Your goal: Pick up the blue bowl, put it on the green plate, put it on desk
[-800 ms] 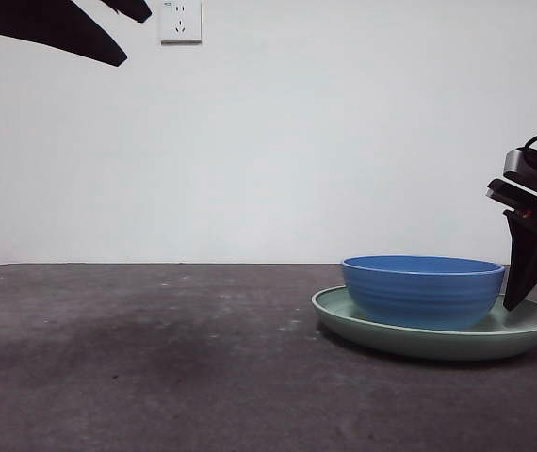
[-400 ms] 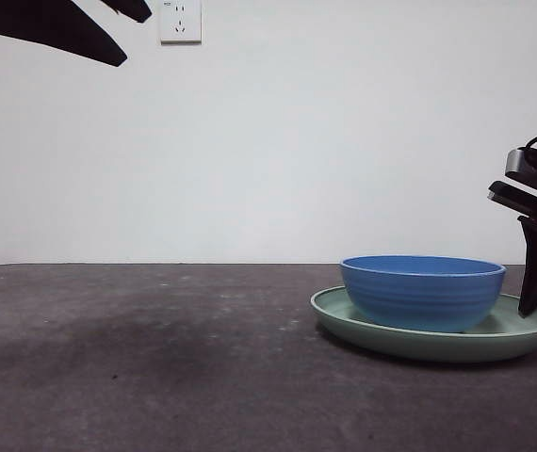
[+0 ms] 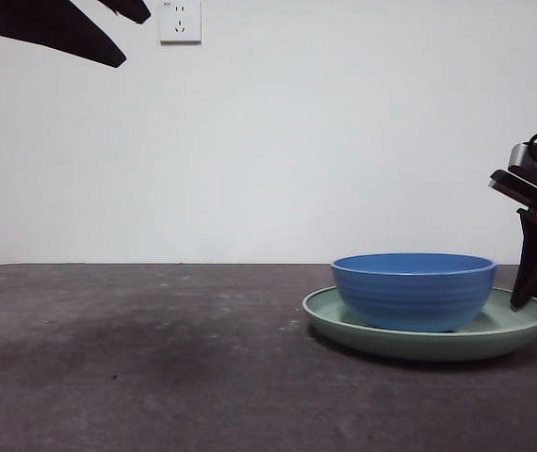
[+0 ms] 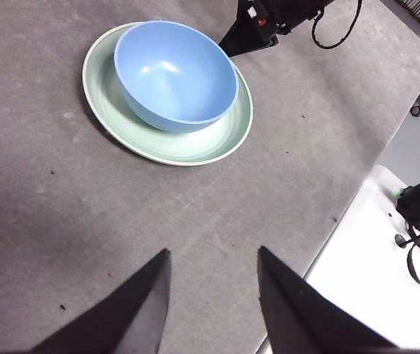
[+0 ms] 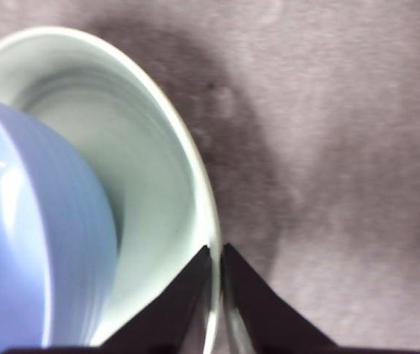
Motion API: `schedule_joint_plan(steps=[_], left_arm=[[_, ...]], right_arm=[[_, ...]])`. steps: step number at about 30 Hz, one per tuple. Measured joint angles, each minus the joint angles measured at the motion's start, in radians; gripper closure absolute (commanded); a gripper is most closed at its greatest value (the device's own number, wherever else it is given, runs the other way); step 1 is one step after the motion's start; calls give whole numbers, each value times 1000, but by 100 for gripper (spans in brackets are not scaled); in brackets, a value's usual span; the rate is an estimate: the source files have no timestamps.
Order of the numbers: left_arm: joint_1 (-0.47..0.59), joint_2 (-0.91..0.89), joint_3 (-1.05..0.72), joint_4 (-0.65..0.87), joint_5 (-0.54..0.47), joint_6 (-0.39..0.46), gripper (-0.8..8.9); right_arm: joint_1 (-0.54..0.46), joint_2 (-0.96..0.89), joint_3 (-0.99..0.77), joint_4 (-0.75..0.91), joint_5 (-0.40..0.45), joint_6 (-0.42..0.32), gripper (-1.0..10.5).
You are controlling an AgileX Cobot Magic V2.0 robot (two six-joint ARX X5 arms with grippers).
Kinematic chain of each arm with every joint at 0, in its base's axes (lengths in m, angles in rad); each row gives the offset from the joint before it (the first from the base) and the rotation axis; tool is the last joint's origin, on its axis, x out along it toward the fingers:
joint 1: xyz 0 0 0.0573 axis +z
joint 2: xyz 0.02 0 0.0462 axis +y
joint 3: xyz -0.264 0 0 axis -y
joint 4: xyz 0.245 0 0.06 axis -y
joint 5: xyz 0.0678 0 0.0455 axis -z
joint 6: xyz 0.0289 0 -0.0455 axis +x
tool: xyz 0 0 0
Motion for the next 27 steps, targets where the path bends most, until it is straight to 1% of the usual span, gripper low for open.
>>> schedule_joint_plan(steps=[13,16,20,22,27], left_arm=[[0,0,0,0,0,0,623],[0,0,0,0,0,0,623],[0,0,0,0,0,0,623],[0,0,0,0,0,0,623],[0,0,0,0,0,0,623]], right_arm=[[1,-102,0,2,-88,58,936],[15,-129,0,22,-90,82,936],[59,-138,3,56,-99,128,936],[89,-138,8,56,-85,146,936],[178,-138,30,77,-14,179,936]])
